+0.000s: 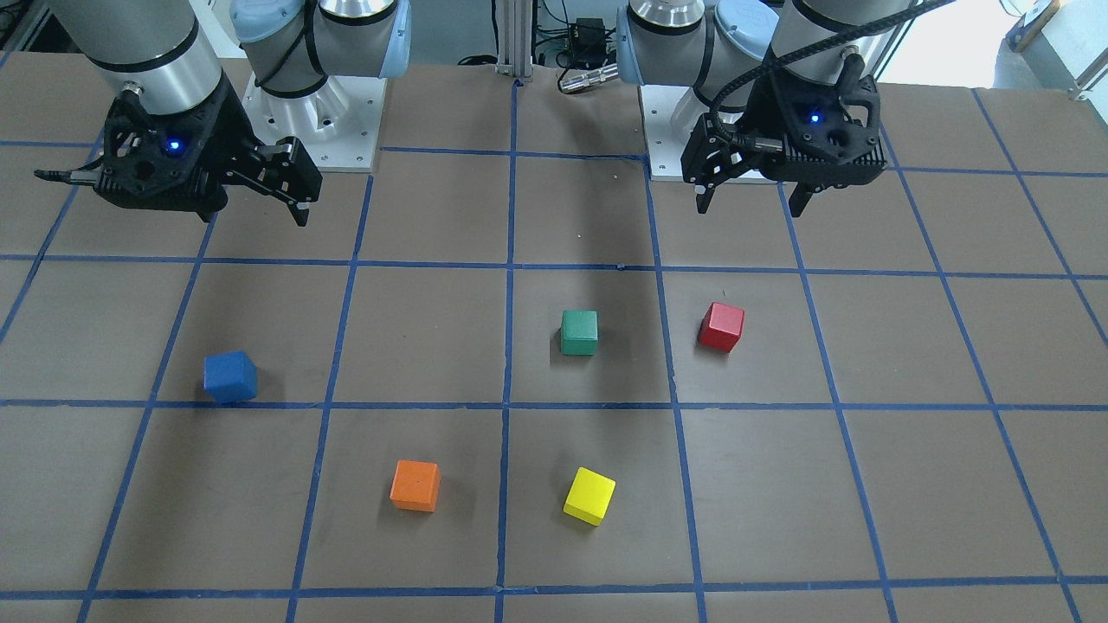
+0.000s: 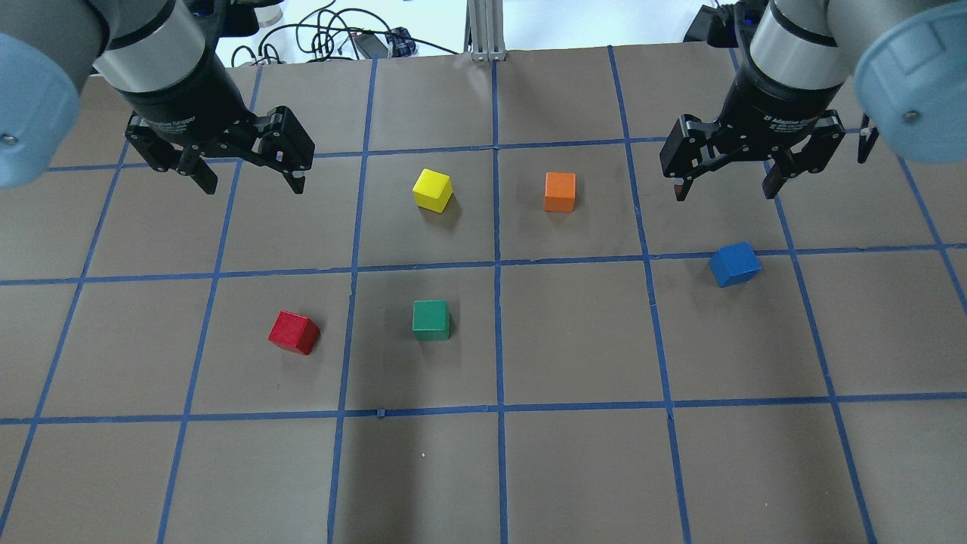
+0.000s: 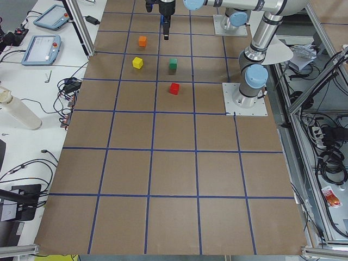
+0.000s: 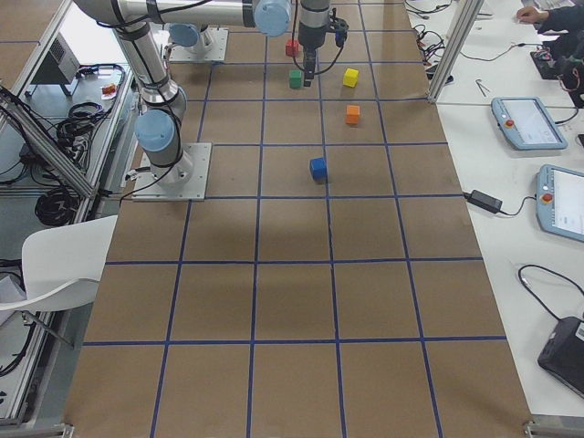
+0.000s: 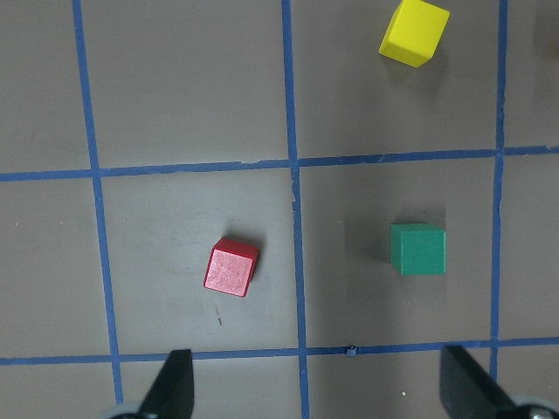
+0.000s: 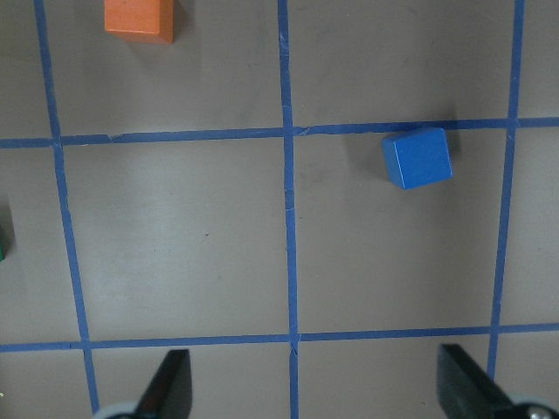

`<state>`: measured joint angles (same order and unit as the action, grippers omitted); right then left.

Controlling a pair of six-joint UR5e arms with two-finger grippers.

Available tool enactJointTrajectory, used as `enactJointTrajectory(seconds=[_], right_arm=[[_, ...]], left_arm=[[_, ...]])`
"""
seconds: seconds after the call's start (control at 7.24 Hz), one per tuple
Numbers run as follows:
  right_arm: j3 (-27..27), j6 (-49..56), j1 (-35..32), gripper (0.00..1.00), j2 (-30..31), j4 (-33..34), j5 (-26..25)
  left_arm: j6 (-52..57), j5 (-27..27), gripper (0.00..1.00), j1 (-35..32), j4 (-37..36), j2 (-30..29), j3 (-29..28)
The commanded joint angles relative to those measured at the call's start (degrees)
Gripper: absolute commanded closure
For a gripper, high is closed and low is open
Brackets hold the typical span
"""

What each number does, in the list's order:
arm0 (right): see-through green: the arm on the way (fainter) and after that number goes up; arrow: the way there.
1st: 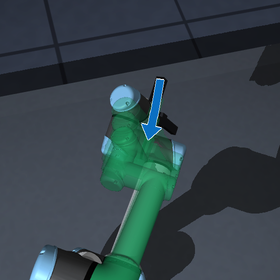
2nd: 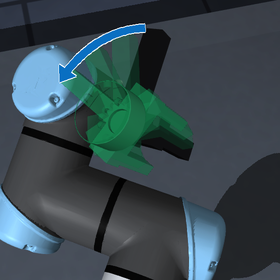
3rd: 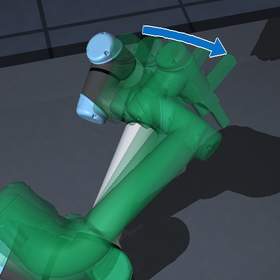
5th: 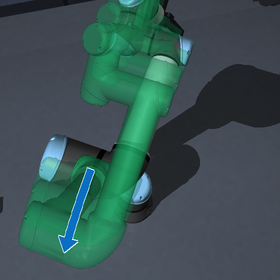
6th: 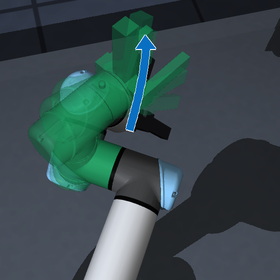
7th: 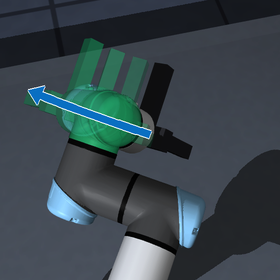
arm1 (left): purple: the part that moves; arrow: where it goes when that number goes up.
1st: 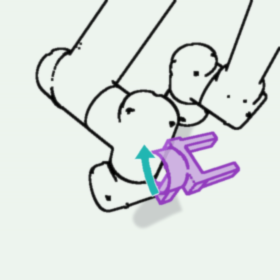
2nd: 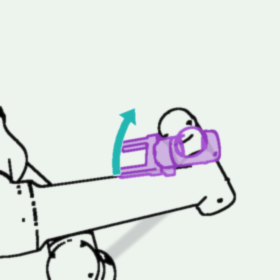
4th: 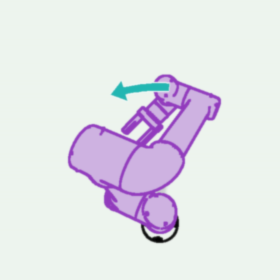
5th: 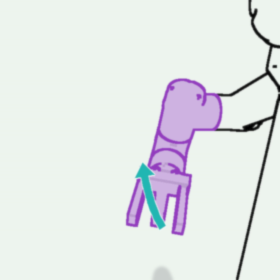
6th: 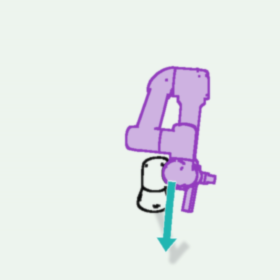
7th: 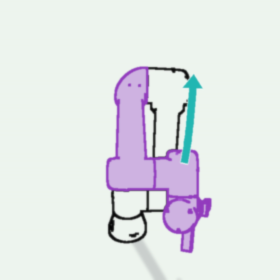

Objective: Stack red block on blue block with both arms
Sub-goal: 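Move the left gripper down toward the red cube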

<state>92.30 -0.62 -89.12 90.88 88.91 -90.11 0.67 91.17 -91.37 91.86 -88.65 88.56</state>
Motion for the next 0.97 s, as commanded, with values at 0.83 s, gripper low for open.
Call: enactJointTrajectory(seconds=[0.83], right_arm=[[0.1, 0.1, 0.0, 0.00, 0.1, 0.6, -0.1]], left_arm=[[2.5, -0.1, 0.00, 2.1, -0.2, -0.6, 5.7]])
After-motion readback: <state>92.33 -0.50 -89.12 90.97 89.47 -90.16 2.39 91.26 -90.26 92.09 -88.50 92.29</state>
